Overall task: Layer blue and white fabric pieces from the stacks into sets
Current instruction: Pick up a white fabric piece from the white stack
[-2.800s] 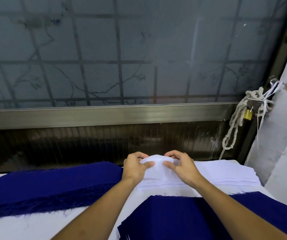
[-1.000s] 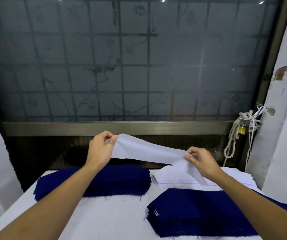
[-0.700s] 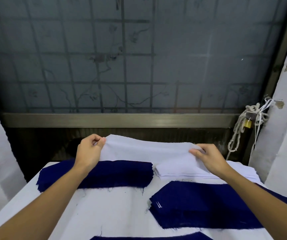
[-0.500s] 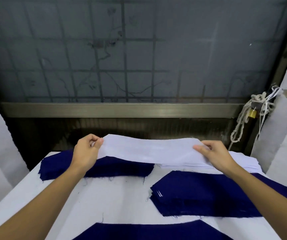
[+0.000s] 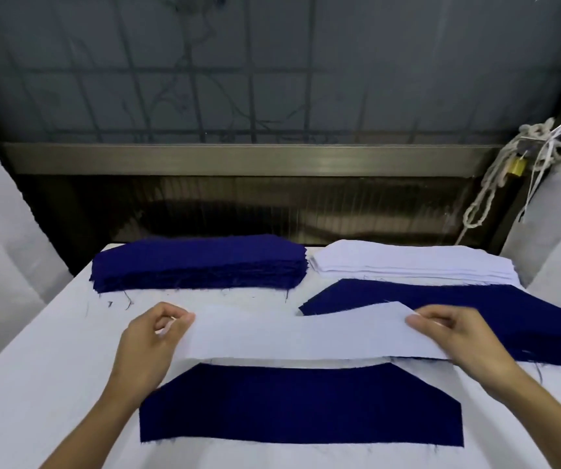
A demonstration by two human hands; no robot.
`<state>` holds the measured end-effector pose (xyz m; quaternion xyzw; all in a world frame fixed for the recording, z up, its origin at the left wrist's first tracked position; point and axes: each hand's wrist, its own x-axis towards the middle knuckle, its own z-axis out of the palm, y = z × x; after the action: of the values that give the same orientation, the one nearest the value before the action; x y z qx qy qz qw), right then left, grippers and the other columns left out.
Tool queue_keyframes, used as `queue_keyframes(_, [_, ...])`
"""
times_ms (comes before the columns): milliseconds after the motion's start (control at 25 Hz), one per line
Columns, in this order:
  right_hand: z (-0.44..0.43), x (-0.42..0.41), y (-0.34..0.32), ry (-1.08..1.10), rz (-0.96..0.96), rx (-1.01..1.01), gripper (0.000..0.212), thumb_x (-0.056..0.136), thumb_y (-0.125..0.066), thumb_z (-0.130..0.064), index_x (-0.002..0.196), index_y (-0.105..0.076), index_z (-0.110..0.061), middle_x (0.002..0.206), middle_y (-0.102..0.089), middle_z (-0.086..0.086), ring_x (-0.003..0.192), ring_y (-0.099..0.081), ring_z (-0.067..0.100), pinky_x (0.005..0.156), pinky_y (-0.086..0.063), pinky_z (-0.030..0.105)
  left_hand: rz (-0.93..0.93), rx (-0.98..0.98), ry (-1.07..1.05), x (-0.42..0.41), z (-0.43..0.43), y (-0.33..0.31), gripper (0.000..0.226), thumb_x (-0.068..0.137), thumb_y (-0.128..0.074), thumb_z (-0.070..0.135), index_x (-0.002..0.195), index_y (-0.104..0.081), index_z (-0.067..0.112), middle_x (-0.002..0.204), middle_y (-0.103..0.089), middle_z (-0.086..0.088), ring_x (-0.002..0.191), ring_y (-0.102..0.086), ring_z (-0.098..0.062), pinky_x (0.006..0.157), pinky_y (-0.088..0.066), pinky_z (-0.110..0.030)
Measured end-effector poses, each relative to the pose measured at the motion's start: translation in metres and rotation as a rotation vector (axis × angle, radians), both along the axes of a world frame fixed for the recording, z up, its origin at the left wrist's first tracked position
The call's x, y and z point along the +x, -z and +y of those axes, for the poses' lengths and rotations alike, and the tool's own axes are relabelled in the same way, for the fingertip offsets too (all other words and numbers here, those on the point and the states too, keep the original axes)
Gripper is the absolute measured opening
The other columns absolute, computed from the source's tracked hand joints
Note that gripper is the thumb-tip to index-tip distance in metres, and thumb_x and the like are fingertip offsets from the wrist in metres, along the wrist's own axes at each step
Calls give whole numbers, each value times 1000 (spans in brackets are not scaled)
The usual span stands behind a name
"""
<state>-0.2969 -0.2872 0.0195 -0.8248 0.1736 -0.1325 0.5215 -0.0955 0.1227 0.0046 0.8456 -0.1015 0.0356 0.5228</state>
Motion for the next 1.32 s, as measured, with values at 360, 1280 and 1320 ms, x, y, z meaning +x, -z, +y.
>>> queue_keyframes(360, [34, -50, 46, 112, 32, 47, 8, 88, -73, -37, 88, -79, -33, 95, -78, -12, 92, -71, 1, 81, -53, 22, -44, 185, -18, -49, 22, 37, 5, 94, -67, 39, 91, -64, 37, 77, -72, 18, 68, -66, -2, 60, -46, -12])
queue_keyframes(1280, [56, -57, 64, 288, 132, -704, 26, 89, -71, -17, 89, -66, -43, 90, -54, -28, 90, -51, 1, 53, -46, 21, -72, 291, -146, -59, 27, 55, 16, 90, -74, 26, 84, -62, 34, 76, -65, 17, 73, -62, -6, 59, -45, -26])
queue_keyframes(1320, [55, -56, 64, 288, 136, -703, 26, 90, -71, -16, 89, -66, -42, 91, -53, -28, 90, -50, 1, 54, -47, 21, -79, 312, -150, -60, 27, 55, 17, 90, -73, 25, 84, -61, 36, 80, -65, 18, 76, -61, -4, 60, -45, -30])
